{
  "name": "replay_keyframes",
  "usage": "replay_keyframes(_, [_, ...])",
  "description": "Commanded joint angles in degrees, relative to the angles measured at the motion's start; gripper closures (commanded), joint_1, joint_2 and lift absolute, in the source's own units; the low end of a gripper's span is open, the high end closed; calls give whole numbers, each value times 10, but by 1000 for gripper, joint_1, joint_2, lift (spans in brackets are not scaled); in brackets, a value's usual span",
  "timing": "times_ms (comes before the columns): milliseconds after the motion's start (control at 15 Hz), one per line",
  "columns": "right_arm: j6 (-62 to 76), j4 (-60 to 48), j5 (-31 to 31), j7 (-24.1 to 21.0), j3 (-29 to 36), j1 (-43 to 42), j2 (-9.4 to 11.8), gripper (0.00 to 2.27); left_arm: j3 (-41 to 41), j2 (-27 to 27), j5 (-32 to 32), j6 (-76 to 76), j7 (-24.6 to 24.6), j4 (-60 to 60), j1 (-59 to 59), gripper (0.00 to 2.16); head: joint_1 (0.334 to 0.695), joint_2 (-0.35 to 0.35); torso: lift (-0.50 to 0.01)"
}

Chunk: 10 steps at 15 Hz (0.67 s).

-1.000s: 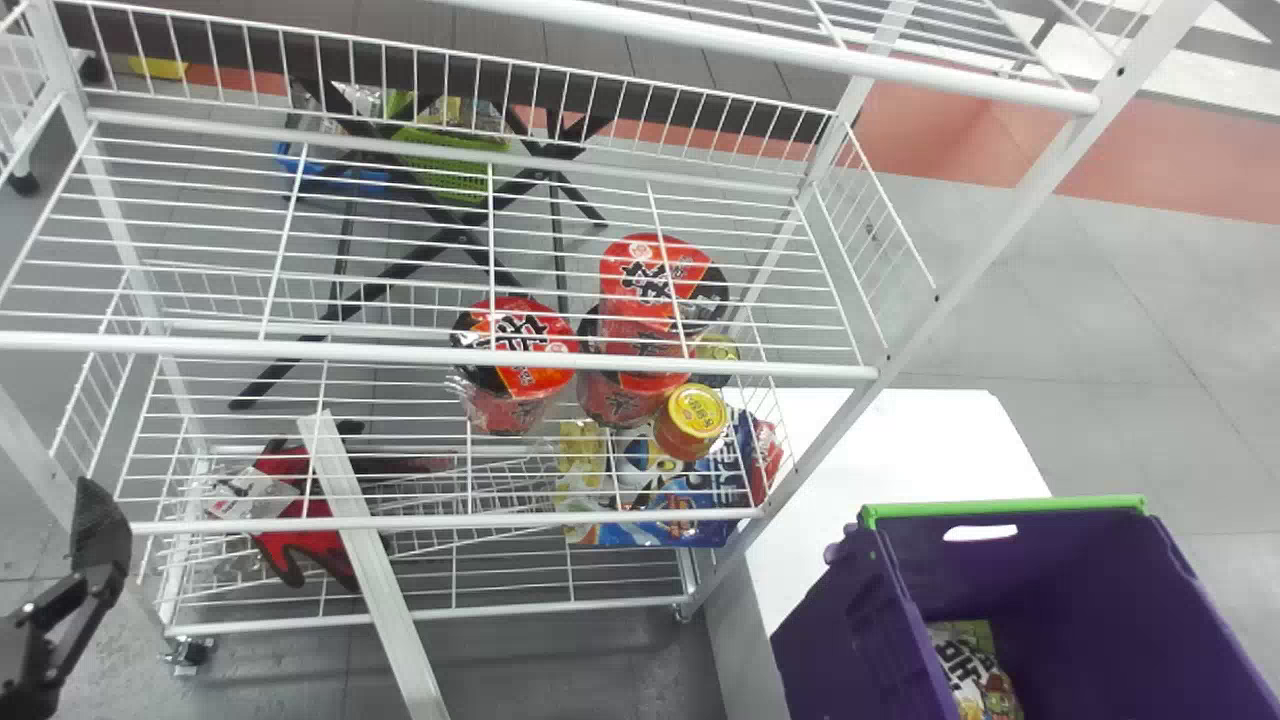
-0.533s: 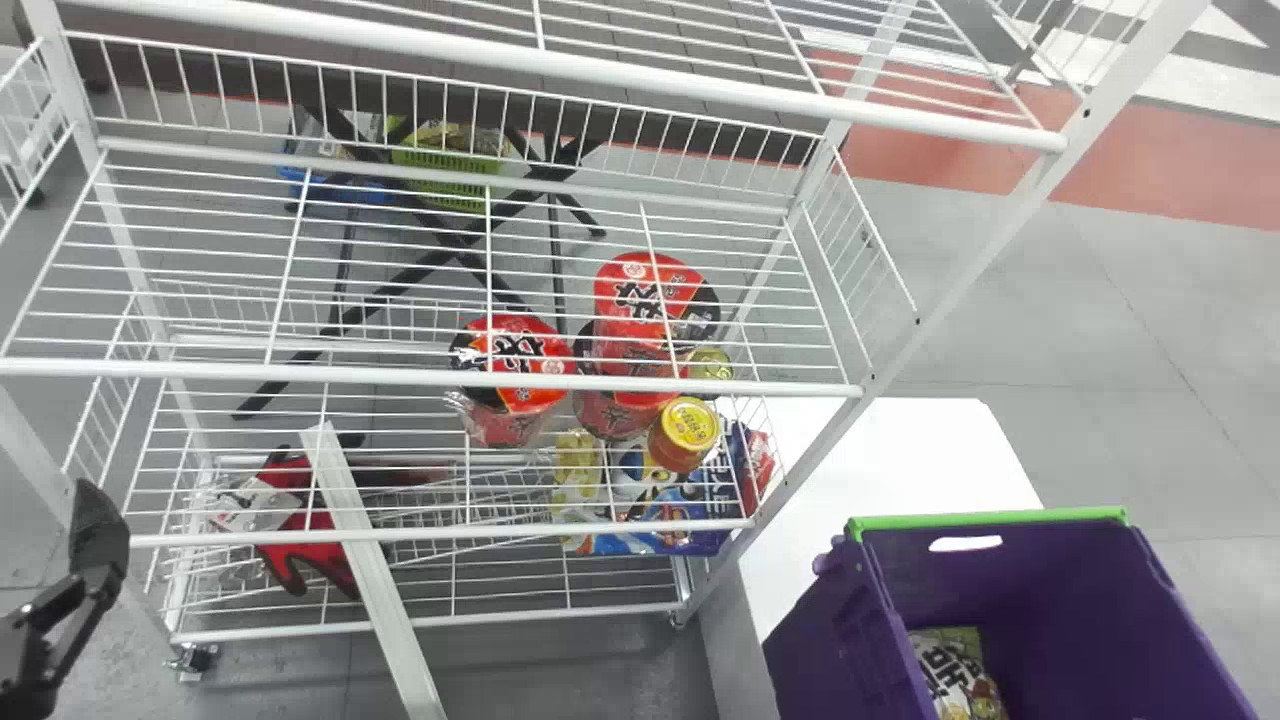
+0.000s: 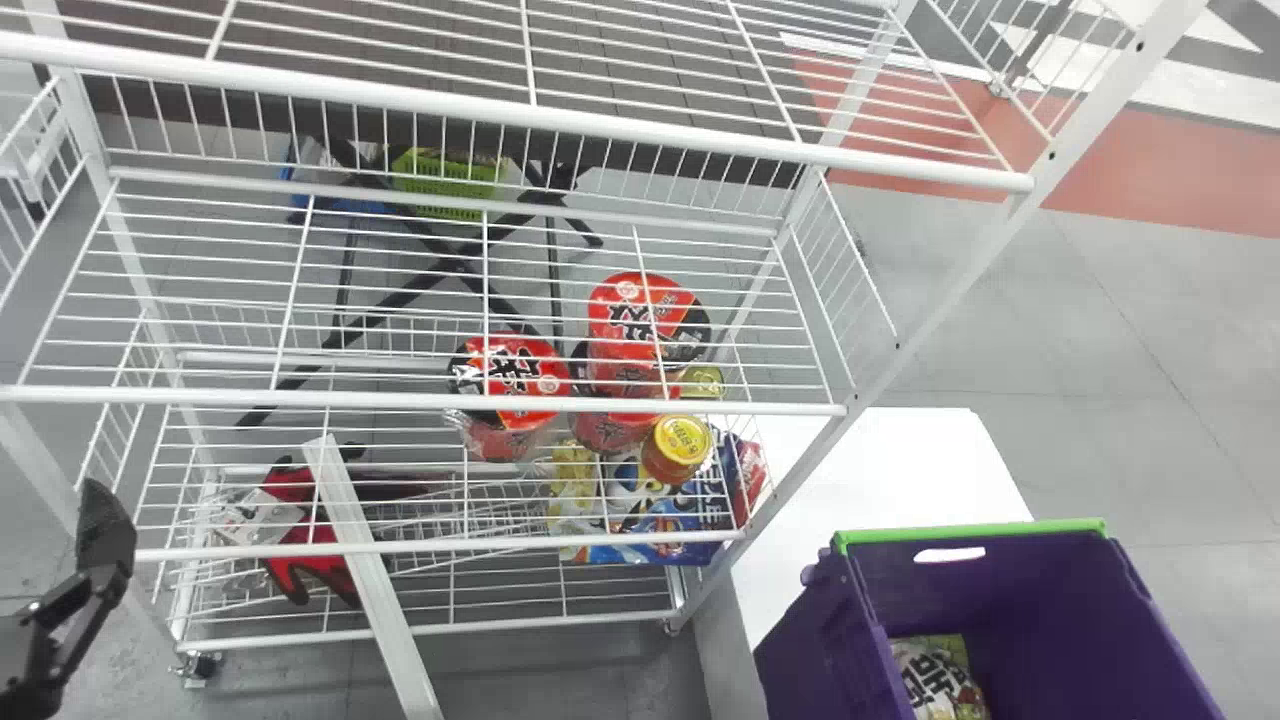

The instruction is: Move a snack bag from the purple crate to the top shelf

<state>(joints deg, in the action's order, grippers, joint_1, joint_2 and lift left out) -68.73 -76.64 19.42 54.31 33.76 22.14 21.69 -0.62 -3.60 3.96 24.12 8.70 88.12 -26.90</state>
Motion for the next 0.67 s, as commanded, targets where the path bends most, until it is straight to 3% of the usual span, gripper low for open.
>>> replay_keyframes(0, [2, 0, 0, 0, 0, 0, 0, 2159, 0, 1, 0, 0, 0, -2, 1, 147, 695, -350, -321])
replay_keyframes(600, [18, 2, 0, -6, 0, 0, -1, 2159, 0, 3, 0, 0, -1, -14, 7, 147, 695, -350, -285])
